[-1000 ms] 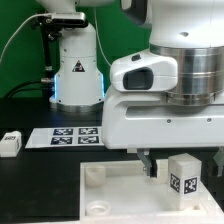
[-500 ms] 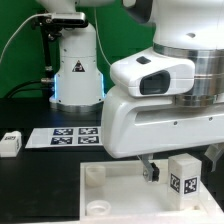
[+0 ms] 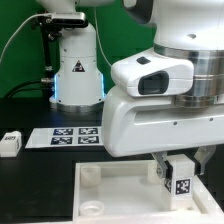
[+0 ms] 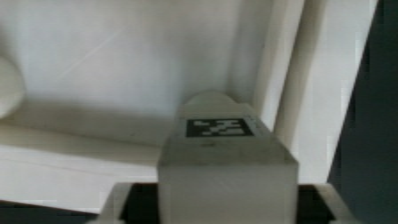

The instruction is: Assemble one leg

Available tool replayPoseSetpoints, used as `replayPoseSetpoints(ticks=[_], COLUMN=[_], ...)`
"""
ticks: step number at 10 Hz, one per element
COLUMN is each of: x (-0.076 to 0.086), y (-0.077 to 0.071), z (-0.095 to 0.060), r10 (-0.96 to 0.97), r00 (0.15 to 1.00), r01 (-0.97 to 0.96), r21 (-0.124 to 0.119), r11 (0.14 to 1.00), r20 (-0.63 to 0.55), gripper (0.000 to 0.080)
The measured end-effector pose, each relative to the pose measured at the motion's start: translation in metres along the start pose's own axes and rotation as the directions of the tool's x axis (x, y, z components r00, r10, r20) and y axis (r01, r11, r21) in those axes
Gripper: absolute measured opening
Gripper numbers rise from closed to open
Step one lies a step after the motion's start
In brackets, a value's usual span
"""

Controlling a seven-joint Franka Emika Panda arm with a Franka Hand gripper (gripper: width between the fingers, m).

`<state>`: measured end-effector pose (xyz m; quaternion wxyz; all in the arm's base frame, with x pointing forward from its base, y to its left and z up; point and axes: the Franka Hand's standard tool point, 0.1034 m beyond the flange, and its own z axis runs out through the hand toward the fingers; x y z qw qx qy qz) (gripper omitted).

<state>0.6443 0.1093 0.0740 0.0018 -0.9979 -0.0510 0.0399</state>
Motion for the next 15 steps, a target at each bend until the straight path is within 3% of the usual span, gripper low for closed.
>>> replayPoseSetpoints(ticks=[2, 3, 4, 9, 10, 12, 13, 14, 15], x=[-0.003, -0.003, -0.004, -0.009, -0.011, -0.011, -0.011, -0.011, -0.011], y=[-0.002, -0.001, 0.002, 0.024, 0.028, 0.028, 0.027, 0.027, 0.027], z=[0.000, 0.000, 0.000, -0.002, -0.002, -0.002, -0.001, -0.001, -0.001], r10=[0.320, 0.460, 0.574, 0.857, 0.864, 0.861, 0.861, 0.861, 0.861], r00=[0.947, 0.888, 0.818, 0.513, 0.501, 0.506, 0.506, 0.506, 0.506], r01=[-0.319, -0.460, -0.574, -0.858, -0.865, -0.863, -0.863, -0.862, -0.862], r21=[0.011, 0.028, 0.025, -0.029, -0.040, -0.040, -0.040, -0.041, -0.041], r11=[0.948, 0.888, 0.819, 0.512, 0.500, 0.504, 0.504, 0.504, 0.504], r20=[-0.024, -0.018, -0.014, -0.047, -0.053, -0.053, -0.053, -0.052, -0.052], gripper=[0.0291, 0.0291, 0.0291, 0.0313, 0.0313, 0.0314, 0.0497, 0.0497, 0.0614])
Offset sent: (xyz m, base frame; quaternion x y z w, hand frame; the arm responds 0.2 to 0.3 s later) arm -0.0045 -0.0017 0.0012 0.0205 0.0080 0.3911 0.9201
